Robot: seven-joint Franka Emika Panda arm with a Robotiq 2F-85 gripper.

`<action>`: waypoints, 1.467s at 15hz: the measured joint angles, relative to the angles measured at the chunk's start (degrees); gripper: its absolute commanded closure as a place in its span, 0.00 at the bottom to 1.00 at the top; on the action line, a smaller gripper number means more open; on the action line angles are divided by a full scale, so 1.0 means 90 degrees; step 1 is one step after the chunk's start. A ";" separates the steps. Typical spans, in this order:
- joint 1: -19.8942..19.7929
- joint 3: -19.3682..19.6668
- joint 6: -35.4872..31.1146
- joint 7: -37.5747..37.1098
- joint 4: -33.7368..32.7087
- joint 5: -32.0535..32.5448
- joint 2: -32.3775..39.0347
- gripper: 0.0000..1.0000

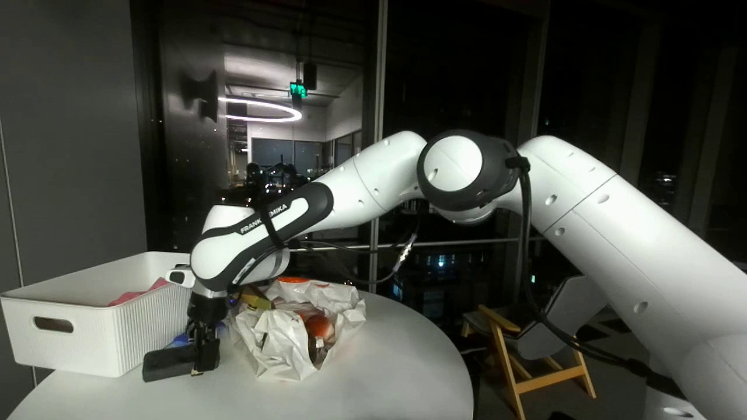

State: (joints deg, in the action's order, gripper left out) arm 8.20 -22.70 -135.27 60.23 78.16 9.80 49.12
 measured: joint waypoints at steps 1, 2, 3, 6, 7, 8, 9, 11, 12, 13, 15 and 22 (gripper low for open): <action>-0.0088 0.0033 -0.0327 -0.0094 0.0275 0.0015 -0.0232 0.63; -0.0155 0.0085 -0.0657 -0.0142 0.0560 -0.0003 -0.0485 0.63; -0.0207 0.0144 -0.0980 -0.0177 0.0848 -0.0032 -0.0741 0.63; -0.0300 0.0321 -0.2058 -0.0434 0.1757 -0.0059 -0.1509 0.63; -0.0303 0.0405 -0.2447 -0.0584 0.2073 -0.0058 -0.1756 0.63; -0.0291 0.0511 -0.2846 -0.0784 0.2392 -0.0039 -0.1998 0.63; -0.0247 0.0672 -0.3239 -0.1071 0.2732 0.0035 -0.2250 0.63; -0.0039 0.1184 -0.3788 -0.1840 0.3403 0.0363 -0.2768 0.63; 0.0163 0.1576 -0.3983 -0.2317 0.3757 0.0607 -0.3044 0.63; 0.0422 0.2043 -0.4127 -0.2786 0.4110 0.0858 -0.3320 0.63; 0.0952 0.3010 -0.4237 -0.3735 0.4788 0.1502 -0.3867 0.63; 0.2629 0.5421 -0.2477 -0.6976 0.5281 0.4926 -0.4584 0.63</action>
State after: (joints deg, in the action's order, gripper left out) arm 31.86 26.09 -157.56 -2.55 125.69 54.13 7.86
